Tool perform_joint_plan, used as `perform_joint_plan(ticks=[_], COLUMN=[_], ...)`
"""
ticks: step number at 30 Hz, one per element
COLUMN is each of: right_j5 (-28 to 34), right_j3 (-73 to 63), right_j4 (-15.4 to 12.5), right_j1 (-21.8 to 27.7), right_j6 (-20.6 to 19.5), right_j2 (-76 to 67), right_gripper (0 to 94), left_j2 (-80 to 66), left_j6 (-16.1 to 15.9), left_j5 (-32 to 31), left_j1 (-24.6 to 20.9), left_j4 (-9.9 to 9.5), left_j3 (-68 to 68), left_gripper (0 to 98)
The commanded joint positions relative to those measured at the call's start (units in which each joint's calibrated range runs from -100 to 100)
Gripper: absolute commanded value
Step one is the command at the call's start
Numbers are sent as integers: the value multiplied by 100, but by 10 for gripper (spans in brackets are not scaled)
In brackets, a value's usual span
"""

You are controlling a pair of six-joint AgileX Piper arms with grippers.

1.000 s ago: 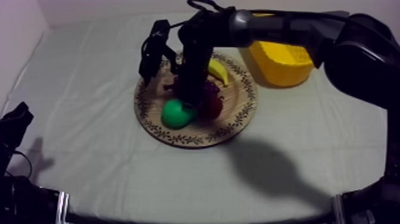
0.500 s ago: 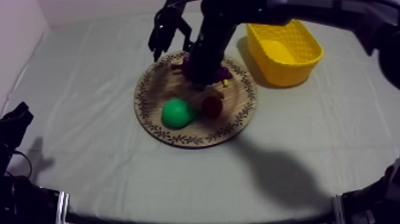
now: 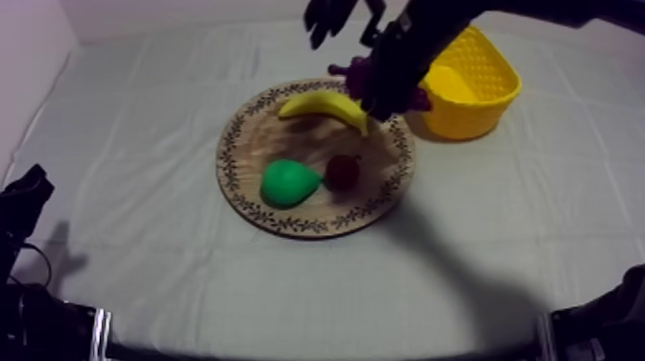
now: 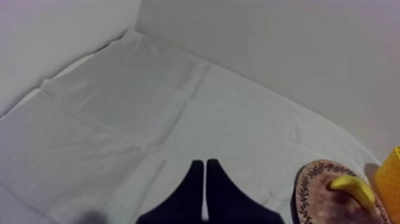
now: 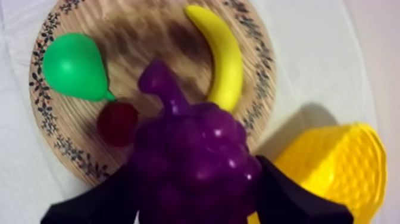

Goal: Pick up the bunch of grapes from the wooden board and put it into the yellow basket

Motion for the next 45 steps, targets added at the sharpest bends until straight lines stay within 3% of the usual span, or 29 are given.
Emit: perform_joint_plan(ticks=[1, 22, 33, 45], right_j5=[2, -77, -529, -685], right_j3=[170, 457, 238, -629], right_j4=[23, 64, 274, 389], right_j1=[83, 1106, 1444, 1663], right_j6=[-34, -637, -1131, -1261], right_j2=[-382, -1429, -1062, -58], right_gripper=[436, 444, 442, 454], left_j2=[-3, -3, -3, -3], left_j6=[0, 0, 0, 0], left_j5=[-1, -1, -1, -1], left_j1=[2, 2, 2, 2], left_j4=[-2, -2, -2, -2], left_j3=[2, 2, 2, 2], left_gripper=[1, 1, 1, 1])
